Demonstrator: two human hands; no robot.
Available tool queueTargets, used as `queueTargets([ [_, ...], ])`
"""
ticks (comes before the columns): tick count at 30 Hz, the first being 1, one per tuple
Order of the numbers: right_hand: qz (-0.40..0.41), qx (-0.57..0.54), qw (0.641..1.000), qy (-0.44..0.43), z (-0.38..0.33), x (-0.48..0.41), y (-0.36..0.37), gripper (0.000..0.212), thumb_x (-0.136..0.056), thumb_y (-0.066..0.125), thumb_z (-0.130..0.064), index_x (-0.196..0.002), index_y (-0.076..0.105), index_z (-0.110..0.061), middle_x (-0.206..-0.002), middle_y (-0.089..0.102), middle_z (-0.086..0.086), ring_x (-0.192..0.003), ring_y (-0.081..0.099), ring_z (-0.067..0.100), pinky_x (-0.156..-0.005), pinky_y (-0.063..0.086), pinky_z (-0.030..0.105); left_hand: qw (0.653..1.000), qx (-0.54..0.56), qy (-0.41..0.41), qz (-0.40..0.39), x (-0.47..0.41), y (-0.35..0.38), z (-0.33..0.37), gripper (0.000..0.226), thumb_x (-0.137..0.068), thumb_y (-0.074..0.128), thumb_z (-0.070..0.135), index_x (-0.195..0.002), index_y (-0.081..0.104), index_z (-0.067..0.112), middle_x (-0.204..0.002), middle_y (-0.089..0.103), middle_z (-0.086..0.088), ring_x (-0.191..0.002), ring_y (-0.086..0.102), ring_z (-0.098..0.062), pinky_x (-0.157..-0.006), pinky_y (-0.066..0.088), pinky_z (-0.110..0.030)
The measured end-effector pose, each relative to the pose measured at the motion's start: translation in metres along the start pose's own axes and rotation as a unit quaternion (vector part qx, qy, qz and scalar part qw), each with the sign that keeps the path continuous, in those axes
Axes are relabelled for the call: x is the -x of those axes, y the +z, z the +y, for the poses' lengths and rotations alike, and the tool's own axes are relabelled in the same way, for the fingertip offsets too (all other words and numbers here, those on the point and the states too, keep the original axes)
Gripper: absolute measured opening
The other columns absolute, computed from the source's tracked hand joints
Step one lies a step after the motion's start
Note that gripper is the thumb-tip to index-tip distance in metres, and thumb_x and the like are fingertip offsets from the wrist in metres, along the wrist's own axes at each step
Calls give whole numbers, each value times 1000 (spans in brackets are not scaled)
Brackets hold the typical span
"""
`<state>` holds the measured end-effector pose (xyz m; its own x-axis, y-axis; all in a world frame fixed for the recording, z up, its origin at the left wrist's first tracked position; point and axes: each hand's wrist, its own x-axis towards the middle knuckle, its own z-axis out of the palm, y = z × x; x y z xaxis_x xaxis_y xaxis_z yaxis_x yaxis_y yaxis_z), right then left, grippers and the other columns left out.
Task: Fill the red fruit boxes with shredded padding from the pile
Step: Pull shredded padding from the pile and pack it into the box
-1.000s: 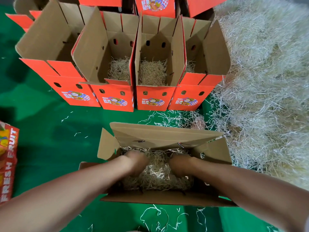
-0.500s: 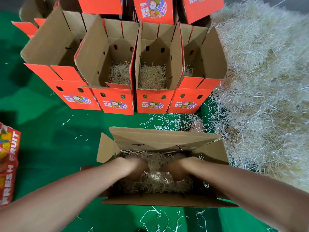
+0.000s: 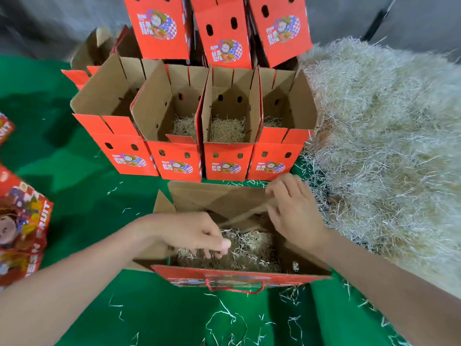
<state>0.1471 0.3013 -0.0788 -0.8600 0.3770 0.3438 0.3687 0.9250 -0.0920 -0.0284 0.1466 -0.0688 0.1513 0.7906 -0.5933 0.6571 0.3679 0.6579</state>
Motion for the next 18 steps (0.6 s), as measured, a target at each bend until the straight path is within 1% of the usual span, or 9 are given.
queueTargets([
  [3, -122, 21, 989, 83, 18, -4, -2, 33, -84, 64, -20, -113, 54, -9, -112, 57, 11, -105, 54, 34, -86, 44, 43, 998, -35, 44, 14, 20, 11, 24, 23, -85, 62, 37, -100, 73, 23, -101, 71, 11, -91, 64, -4, -81, 47, -18],
  [5, -178, 3, 976, 124, 23, -9, -1, 22, -93, 51, -30, -105, 53, -12, -98, 63, 10, -95, 60, 32, -75, 47, 36, 991, -93, 70, 60, 25, 17, 36, 18, -85, 63, 21, -96, 74, 13, -91, 73, 1, -81, 62, -7, -66, 42, -11],
  [7, -181, -7, 975, 129, 20, -14, 0, 20, -94, 48, -32, -95, 53, -12, -91, 65, 11, -89, 61, 32, -70, 45, 34, 983, -141, 62, 103, 33, 15, 38, 16, -85, 60, 12, -84, 72, 2, -76, 70, -7, -71, 53, -17, -59, 35, -11],
  [9, -163, -12, 978, 131, 13, -20, 1, 20, -94, 49, -30, -92, 54, -11, -92, 65, 12, -91, 61, 32, -73, 45, 34, 966, -202, 19, 160, 47, 3, 28, 17, -85, 56, 11, -78, 65, -2, -67, 58, -7, -61, 43, -15, -64, 36, -23],
  [10, -155, -33, 978, 135, 8, -22, 3, 19, -94, 49, -29, -92, 55, -10, -89, 64, 11, -90, 61, 30, -72, 44, 33, 957, -217, -19, 193, 56, -4, 17, 17, -87, 56, 12, -84, 68, 1, -73, 60, -3, -68, 49, -13, -70, 37, -23],
  [12, -166, -126, 969, 135, -2, -26, 4, 19, -93, 49, -24, -87, 57, -8, -79, 59, 7, -82, 60, 27, -64, 39, 29, 933, -209, -106, 274, 73, -14, -8, 24, -87, 57, 24, -106, 70, 18, -109, 66, 6, -105, 55, -9, -90, 36, -20],
  [15, -242, -213, 942, 92, -15, -28, 7, 21, -93, 49, -30, -96, 60, -12, -77, 57, -1, -68, 56, 19, -50, 37, 21, 864, -26, -149, 479, 80, 4, -24, 58, -79, 61, 43, -132, 51, 22, -149, 31, -1, -140, 21, -13, -112, 13, -24],
  [17, -303, -189, 929, 102, -16, -29, 11, 27, -94, 43, -39, -107, 54, -17, -81, 57, -1, -63, 57, 16, -49, 39, 17, 806, 122, -155, 558, 65, 32, -23, 73, -83, 66, 34, -144, 28, 17, -154, 12, -4, -142, 7, -14, -112, 10, -27],
  [18, -329, -193, 917, 116, -15, -29, 13, 27, -94, 41, -40, -110, 50, -20, -86, 59, 1, -63, 61, 18, -53, 46, 19, 793, 189, -158, 557, 54, 44, -23, 73, -85, 65, 31, -144, 24, 16, -151, 15, -6, -141, 11, -16, -113, 15, -33],
])
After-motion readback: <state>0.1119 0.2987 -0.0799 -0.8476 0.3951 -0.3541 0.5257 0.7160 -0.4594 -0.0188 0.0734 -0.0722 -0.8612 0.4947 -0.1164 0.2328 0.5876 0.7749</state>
